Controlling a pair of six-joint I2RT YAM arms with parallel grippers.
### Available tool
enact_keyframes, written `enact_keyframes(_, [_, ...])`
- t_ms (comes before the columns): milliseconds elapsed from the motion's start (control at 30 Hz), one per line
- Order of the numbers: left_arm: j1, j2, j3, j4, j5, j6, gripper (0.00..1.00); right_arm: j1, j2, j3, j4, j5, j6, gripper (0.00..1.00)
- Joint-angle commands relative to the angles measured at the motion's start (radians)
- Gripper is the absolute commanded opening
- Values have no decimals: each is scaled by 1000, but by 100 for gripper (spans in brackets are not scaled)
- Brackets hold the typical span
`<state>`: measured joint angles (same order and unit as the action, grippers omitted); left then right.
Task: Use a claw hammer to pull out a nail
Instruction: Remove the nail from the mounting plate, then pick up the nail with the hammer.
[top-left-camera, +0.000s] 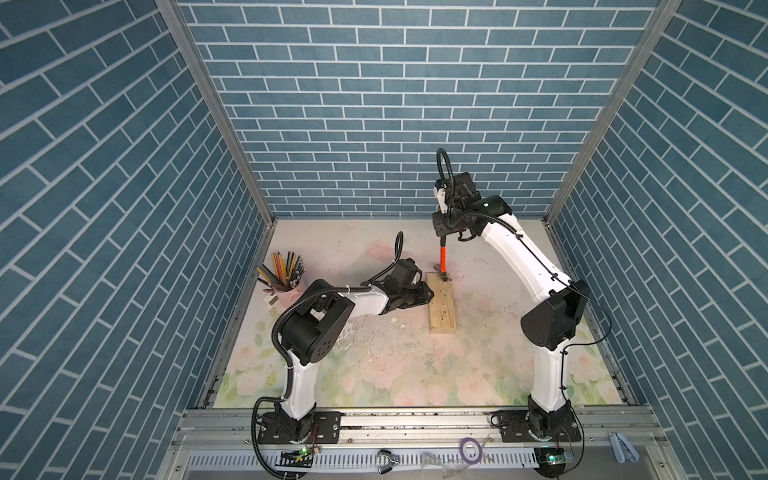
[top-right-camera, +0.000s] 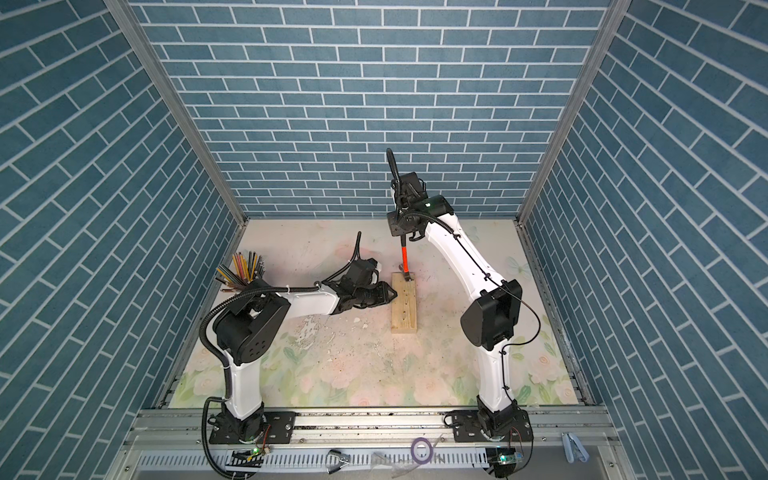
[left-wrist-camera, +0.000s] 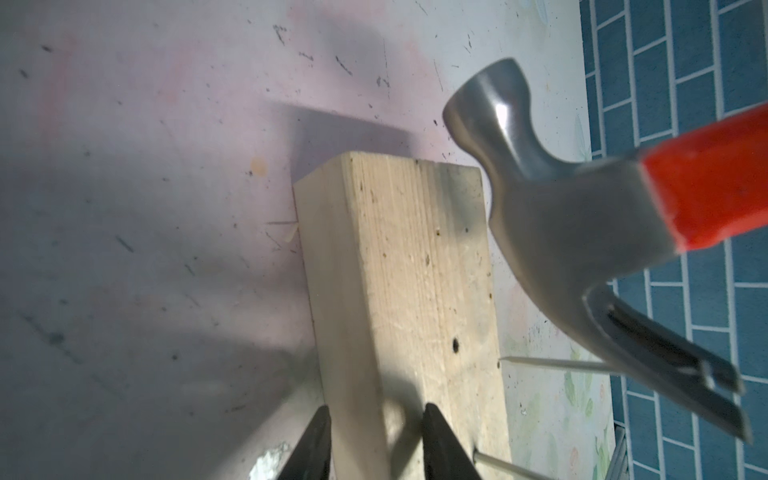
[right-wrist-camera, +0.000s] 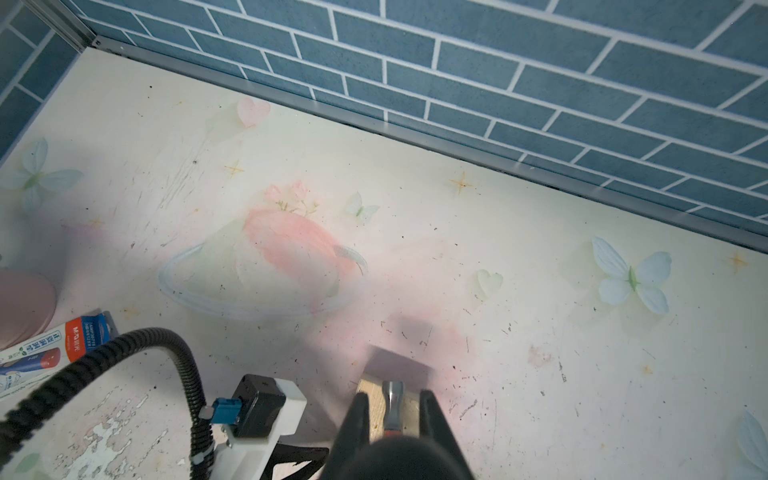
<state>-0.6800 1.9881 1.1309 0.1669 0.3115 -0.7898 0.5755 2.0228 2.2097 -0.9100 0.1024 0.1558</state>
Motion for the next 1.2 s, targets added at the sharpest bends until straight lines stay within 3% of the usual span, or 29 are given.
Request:
enact_keyframes(0, [7,115,-64,-284,-166,29,37,-1,-85,24,54,3,-35,0])
enact_keyframes(333, [-5,62,-58,-254,-143,68,44,-2,-124,-13,123,28,-39,0])
enact_keyframes(767, [-12,-225,-74,-159,-146,162,69,-8,-292,-257,412,37,-2,0])
enact_keyframes(967, [-13,-359,-164,27,-58,241,75,-21,-363,-353,512,-39,60,0])
enact_keyframes(1167, [-24,-383,-117,47,-19,409,76,-29,-363,-306,476,-133,90,0])
